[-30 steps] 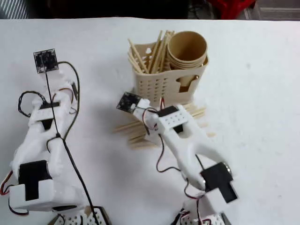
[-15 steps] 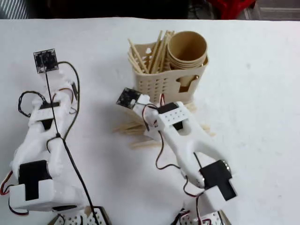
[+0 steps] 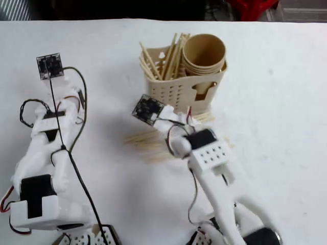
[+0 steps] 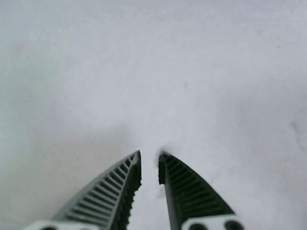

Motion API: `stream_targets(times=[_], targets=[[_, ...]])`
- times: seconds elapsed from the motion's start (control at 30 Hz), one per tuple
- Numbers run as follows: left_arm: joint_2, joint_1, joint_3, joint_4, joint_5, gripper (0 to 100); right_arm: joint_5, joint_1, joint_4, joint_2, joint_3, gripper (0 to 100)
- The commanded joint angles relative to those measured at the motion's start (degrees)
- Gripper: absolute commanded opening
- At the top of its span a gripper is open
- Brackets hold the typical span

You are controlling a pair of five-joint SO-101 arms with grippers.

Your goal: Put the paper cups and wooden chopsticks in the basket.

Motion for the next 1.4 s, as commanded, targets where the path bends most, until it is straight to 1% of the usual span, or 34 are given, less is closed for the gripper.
stream_targets(times=[0.0, 0.17, 0.23, 0.33, 0.47, 0.57, 0.67, 0.73, 0.87, 1.0, 1.13, 1.37], targets=[[-0.3, 0.6, -3.1, -0.3, 0.2, 9, -3.8, -0.6, -0.3, -10.8, -0.3, 1.6], [-0.3, 0.6, -3.1, -0.3, 0.2, 9, -9.1, -0.6, -0.4, -18.2, -3.3, 1.6], [-0.3, 0.6, -3.1, -0.3, 0.2, 9, -11.4, -0.8, -0.4, -19.7, -6.5, 1.6], [-0.3, 0.7, -3.2, -0.3, 0.2, 9, -13.5, -3.3, -0.6, -19.6, -14.2, 1.6], [-0.2, 0.7, -3.2, -0.3, 0.2, 9, -14.7, -6.5, -0.8, -16.1, -27.2, 1.6], [-0.2, 0.7, -3.2, -0.3, 0.2, 9, -19.9, -6.8, -1.1, -10.9, -37.7, 1.7], [-0.2, 0.7, -3.1, -0.3, 0.2, 9, -21.3, -6.0, -5.9, -4.8, -45.0, 1.8], [-0.2, 0.7, -3.1, -0.3, 0.2, 9, -21.5, -5.7, -11.5, -0.9, -47.6, 1.9], [-0.2, 0.7, -3.1, -0.3, 0.2, 9, -21.5, -4.3, -23.3, 3.7, -47.6, 1.7], [-0.2, 0.7, -3.2, -0.3, 0.2, 9, -21.5, -3.4, -28.4, 6.5, -46.5, 1.6], [-0.2, 1.3, -3.3, -0.3, 0.2, 9, -21.1, -1.5, -35.5, 7.9, -40.9, 1.6], [-0.2, 1.5, -3.2, -0.3, 0.2, 9, -21.5, 0.5, -43.8, 6.4, -26.8, 1.6]])
